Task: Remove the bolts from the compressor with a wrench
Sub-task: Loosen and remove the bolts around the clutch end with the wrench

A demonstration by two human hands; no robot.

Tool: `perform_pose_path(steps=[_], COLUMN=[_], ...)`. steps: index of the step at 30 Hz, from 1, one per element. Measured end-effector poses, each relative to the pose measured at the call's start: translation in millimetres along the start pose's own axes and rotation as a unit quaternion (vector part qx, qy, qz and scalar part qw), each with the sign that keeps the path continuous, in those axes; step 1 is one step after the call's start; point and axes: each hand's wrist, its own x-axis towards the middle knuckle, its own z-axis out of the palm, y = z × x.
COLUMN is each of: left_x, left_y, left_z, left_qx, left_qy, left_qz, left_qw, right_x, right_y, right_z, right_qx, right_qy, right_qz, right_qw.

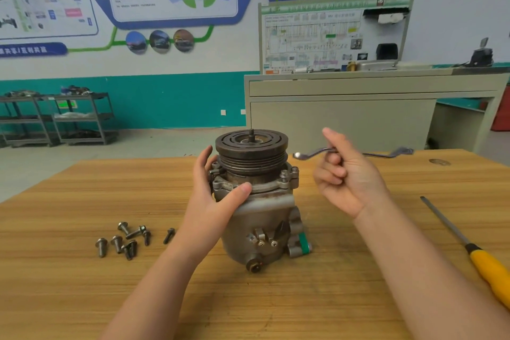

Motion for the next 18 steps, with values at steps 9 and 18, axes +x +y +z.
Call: perform_pose_path(steps=[9, 18], left_x=[1, 0], left_y=[2, -2], left_z=[1, 2], left_qx=[-0.005, -0.005], left_qy=[0.0, -0.003], left_qz=[0.013, 0.02], left_qw=[1.0, 1.0], right_x=[-34, -48], right_y=[17, 31], right_z=[24, 33], right_qx=[-0.433, -0.562], right_qy=[0.025, -0.011], right_qz=[-0.432, -0.592], right_qw=[0.791, 0.578])
